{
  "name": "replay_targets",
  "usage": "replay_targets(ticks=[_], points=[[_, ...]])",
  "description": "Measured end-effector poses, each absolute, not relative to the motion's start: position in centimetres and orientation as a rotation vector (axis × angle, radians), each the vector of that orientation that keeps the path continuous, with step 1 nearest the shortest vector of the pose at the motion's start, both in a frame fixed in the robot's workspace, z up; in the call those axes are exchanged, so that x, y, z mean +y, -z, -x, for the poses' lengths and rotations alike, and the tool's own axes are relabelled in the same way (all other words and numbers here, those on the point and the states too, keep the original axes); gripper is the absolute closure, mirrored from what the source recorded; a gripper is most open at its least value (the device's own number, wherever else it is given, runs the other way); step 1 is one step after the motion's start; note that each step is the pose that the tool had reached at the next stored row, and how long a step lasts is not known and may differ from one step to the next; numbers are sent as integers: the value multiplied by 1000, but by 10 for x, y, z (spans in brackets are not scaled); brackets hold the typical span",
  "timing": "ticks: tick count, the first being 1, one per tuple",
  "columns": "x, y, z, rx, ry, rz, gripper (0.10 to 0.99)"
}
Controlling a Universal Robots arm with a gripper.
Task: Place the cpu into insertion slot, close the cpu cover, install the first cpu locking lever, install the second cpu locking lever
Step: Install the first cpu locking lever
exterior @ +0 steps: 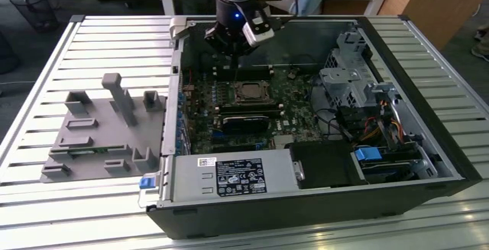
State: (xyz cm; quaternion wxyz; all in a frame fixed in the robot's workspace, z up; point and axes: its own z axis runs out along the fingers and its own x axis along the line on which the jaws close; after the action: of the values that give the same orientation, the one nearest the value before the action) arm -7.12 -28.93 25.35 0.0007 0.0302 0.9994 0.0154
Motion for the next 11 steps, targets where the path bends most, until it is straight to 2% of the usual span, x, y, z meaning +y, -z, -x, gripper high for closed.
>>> replay_targets(ticks=[7,11], points=[[-289,-252,47,3139,-51,-87,965],[-290,-251,47,3139,-104,-72,965]])
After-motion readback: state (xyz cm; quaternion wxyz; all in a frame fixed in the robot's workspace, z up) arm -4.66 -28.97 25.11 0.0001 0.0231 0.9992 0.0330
